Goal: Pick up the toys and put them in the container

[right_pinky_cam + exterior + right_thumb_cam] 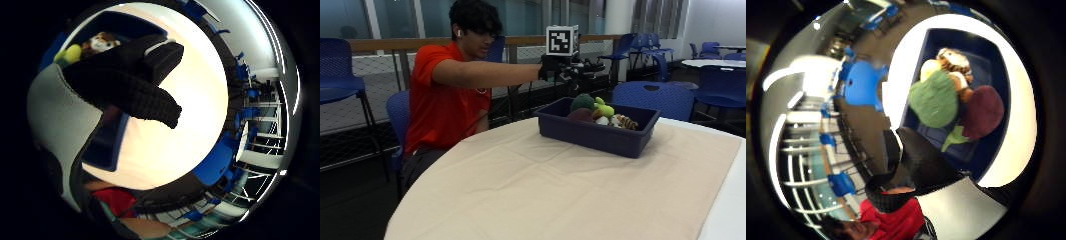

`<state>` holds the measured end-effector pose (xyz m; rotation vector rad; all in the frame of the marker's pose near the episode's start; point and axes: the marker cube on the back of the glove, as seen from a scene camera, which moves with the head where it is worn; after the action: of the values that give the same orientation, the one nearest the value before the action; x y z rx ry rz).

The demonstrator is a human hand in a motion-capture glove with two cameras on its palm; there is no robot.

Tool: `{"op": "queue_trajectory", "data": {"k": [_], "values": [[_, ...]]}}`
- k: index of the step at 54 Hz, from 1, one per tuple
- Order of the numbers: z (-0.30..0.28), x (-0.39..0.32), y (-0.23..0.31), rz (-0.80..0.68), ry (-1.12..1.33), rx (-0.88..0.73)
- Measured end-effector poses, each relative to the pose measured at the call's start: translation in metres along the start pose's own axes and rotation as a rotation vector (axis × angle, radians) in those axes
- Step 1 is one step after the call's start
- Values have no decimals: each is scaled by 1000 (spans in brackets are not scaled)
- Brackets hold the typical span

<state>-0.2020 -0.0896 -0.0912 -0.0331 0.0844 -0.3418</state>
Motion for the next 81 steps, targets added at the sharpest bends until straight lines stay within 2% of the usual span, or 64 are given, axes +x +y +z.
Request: {"op": "queue_trajectory", "data": {"k": [16, 30, 35, 40, 54, 81], "values": [[15, 97, 42, 153, 24, 29], [38, 169, 82, 229, -46, 63], [46, 188, 97, 238, -92, 131], [48, 199, 108, 227, -115, 170], [49, 220, 138, 206, -141, 151], [42, 229, 164, 192, -43, 122]]}}
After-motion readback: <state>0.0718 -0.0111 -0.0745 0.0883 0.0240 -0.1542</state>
